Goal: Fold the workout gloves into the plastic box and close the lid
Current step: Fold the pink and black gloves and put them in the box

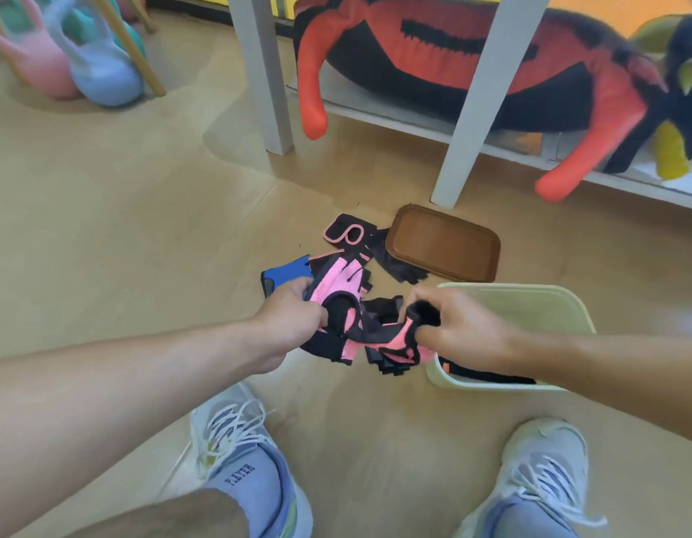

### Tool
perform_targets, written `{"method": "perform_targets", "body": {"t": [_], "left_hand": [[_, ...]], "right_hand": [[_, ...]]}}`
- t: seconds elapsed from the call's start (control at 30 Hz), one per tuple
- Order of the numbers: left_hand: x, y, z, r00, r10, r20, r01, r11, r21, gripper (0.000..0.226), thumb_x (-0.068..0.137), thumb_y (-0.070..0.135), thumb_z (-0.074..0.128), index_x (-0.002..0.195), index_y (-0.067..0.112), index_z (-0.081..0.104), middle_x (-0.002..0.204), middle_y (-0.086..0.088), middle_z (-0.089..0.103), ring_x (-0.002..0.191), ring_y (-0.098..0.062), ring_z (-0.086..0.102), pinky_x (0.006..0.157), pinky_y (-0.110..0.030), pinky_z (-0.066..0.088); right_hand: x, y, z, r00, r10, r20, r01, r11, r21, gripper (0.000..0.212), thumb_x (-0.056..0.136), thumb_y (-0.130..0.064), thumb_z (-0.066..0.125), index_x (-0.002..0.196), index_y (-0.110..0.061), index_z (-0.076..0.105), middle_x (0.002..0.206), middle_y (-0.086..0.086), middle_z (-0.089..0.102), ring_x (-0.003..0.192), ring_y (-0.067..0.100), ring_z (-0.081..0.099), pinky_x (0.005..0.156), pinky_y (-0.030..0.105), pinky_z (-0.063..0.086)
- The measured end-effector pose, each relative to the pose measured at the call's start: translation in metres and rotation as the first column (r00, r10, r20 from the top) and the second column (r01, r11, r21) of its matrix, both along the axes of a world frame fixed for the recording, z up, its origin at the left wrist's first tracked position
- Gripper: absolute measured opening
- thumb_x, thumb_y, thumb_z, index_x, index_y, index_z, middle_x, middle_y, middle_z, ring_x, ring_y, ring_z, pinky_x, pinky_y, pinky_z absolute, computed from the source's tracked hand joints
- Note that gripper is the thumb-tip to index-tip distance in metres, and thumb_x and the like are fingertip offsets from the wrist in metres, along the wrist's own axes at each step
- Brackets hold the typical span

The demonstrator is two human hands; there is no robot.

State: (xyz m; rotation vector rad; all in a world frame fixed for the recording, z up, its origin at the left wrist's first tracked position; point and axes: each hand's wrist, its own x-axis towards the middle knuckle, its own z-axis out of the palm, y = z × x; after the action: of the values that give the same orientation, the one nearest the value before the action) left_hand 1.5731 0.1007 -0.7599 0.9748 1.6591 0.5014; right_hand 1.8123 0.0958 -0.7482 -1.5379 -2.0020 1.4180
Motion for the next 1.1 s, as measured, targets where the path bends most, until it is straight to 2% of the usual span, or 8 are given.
{"method": "perform_targets", "body": {"t": [0.2,0.37,0.47,0.57,0.77,0.9,1.03,1.1], "left_hand": [[0.017,-0.015,-0.001,0.999,-0.019,-0.042,0.018,0.999,-0.031,0.034,0.088,-0.005,0.048,0.1,0.024,0.061,0.085,0.0,0.07,0.07,-0.019,0.064,0.056,-0.026,0.049],[0.02,-0.017,0.003,0.998,0.061,-0.018,-0.062,0.997,-0.034,0.019,0.097,0.01,0.049,0.109,0.018,0.062,0.09,-0.002,0.069,0.073,-0.018,0.062,0.061,-0.028,0.046],[0.021,-0.014,0.004,0.996,0.074,0.05,-0.071,0.996,-0.06,0.019,0.095,0.011,0.053,0.107,0.02,0.065,0.101,-0.007,0.074,0.084,-0.025,0.068,0.071,-0.034,0.051],[0.024,-0.013,0.002,0.999,-0.012,0.036,0.016,0.994,-0.11,0.027,0.095,0.016,0.06,0.119,0.026,0.063,0.106,-0.005,0.077,0.092,-0.027,0.073,0.075,-0.037,0.056],[0.031,-0.023,0.002,0.952,-0.255,-0.171,0.263,0.965,0.022,0.036,0.088,0.022,0.075,0.118,0.031,0.056,0.112,0.006,0.068,0.09,-0.021,0.073,0.072,-0.028,0.056],[0.043,-0.023,0.01,0.974,-0.226,0.03,0.224,0.973,0.049,0.009,0.096,0.015,0.067,0.102,0.012,0.073,0.096,-0.01,0.077,0.076,-0.02,0.073,0.068,-0.025,0.057],[0.047,-0.024,0.009,0.952,-0.158,0.263,0.187,0.978,-0.088,0.03,0.102,0.033,0.054,0.104,0.014,0.077,0.1,-0.01,0.08,0.088,-0.027,0.074,0.083,-0.039,0.055],[0.046,-0.026,0.008,0.929,-0.243,0.28,0.277,0.956,-0.092,0.023,0.101,0.018,0.057,0.113,0.013,0.075,0.103,-0.012,0.08,0.087,-0.023,0.075,0.077,-0.034,0.056]], "right_hand": [[0.007,-0.019,-0.014,0.943,0.27,0.194,-0.284,0.958,0.045,0.034,0.078,-0.011,0.078,0.08,-0.033,0.052,0.08,-0.011,0.068,0.069,0.006,0.06,0.067,0.026,0.053],[0.012,-0.037,-0.023,0.872,0.304,0.384,-0.341,0.939,0.032,0.031,0.086,-0.018,0.064,0.109,-0.033,0.05,0.097,-0.013,0.066,0.092,0.017,0.062,0.065,0.029,0.048],[0.004,-0.044,-0.02,0.844,0.32,0.431,-0.382,0.922,0.064,0.037,0.088,-0.019,0.06,0.122,-0.032,0.054,0.112,-0.014,0.065,0.102,0.016,0.062,0.077,0.03,0.05],[-0.007,-0.044,-0.013,0.901,0.222,0.372,-0.307,0.933,0.188,0.019,0.089,-0.021,0.059,0.098,-0.03,0.046,0.092,-0.012,0.057,0.085,0.019,0.053,0.062,0.033,0.039],[-0.014,-0.034,-0.002,0.966,0.095,0.239,-0.159,0.951,0.264,0.048,0.087,-0.017,0.057,0.129,-0.041,0.055,0.112,-0.019,0.062,0.094,0.005,0.053,0.075,0.03,0.048],[-0.008,-0.031,-0.003,0.977,0.063,0.205,-0.119,0.953,0.277,0.044,0.086,-0.011,0.057,0.118,-0.04,0.062,0.1,-0.025,0.057,0.09,-0.002,0.047,0.074,0.025,0.046],[0.002,-0.034,-0.012,0.987,0.022,0.16,-0.061,0.967,0.246,0.049,0.085,-0.01,0.064,0.125,-0.038,0.054,0.107,-0.025,0.062,0.105,0.003,0.051,0.087,0.029,0.05],[0.004,-0.035,-0.015,0.995,-0.012,0.096,-0.012,0.97,0.244,0.046,0.086,-0.009,0.064,0.12,-0.036,0.051,0.109,-0.023,0.063,0.106,0.003,0.053,0.087,0.028,0.051]]}}
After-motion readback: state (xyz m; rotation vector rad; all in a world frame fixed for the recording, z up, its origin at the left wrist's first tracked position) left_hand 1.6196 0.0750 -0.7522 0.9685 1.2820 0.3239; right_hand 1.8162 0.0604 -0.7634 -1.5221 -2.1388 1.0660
